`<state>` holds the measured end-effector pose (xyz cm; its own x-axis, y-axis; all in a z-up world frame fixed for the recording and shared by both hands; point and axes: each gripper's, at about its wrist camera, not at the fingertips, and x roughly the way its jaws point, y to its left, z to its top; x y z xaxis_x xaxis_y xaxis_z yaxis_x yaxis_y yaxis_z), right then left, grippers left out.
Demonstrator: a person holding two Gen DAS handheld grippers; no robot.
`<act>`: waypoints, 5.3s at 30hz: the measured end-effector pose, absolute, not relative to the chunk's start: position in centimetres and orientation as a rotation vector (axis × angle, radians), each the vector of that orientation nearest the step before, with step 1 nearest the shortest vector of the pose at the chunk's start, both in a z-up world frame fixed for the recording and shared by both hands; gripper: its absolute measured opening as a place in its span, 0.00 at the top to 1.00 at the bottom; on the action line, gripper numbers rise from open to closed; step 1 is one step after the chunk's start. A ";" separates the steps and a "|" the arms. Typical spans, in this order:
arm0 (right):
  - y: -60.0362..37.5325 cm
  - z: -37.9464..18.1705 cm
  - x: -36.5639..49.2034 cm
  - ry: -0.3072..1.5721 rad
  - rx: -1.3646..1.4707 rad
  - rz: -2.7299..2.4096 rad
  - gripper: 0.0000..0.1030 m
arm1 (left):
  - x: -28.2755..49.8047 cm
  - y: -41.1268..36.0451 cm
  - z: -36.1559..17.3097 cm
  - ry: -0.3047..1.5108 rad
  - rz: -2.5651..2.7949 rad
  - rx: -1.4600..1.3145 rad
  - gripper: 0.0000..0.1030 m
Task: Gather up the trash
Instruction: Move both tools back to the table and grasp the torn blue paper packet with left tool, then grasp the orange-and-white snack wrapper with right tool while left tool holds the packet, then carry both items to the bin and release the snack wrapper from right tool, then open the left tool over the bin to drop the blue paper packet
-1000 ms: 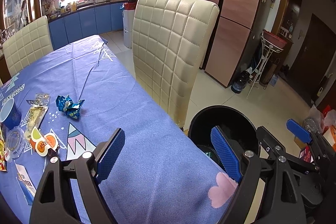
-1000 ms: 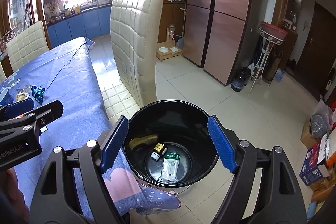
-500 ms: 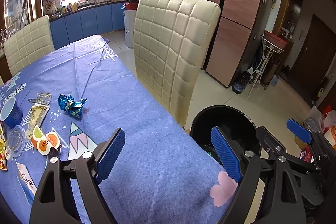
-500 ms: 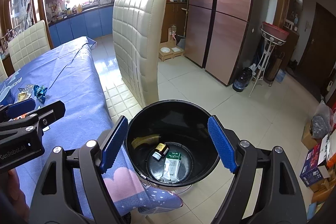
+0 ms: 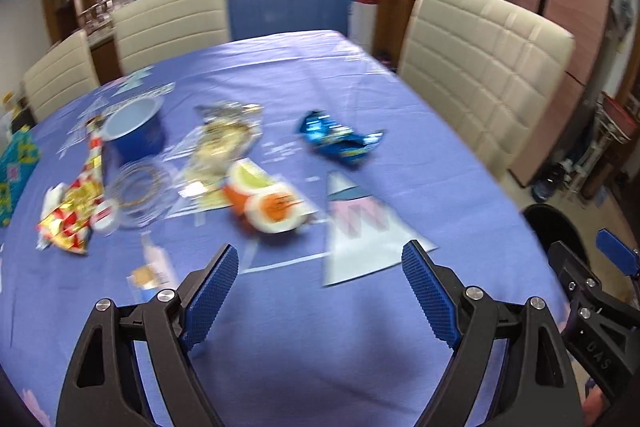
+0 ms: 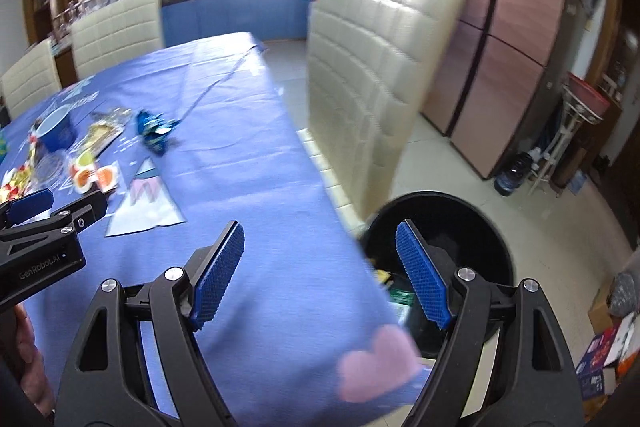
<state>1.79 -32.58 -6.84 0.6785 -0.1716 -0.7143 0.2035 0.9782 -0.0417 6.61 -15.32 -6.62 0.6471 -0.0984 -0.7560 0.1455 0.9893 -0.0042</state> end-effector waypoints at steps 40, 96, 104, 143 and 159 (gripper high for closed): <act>-16.0 -10.0 11.2 0.894 -0.076 0.158 0.84 | 10.0 -0.9 -9.3 0.916 0.028 -0.065 0.70; -28.9 -6.7 4.7 0.808 0.014 0.017 0.65 | 7.6 -14.9 -5.3 0.818 -0.155 0.079 0.69; -34.7 -6.9 2.8 0.800 0.064 -0.074 0.65 | 6.8 -21.9 -5.2 0.815 -0.271 0.150 0.69; -49.2 -8.1 -0.8 0.722 0.127 -0.398 0.12 | 5.7 -37.5 -6.1 0.822 -0.469 0.283 0.69; -53.1 -9.0 -2.7 0.710 0.182 -0.467 0.06 | 4.3 -41.8 -6.5 0.816 -0.528 0.337 0.69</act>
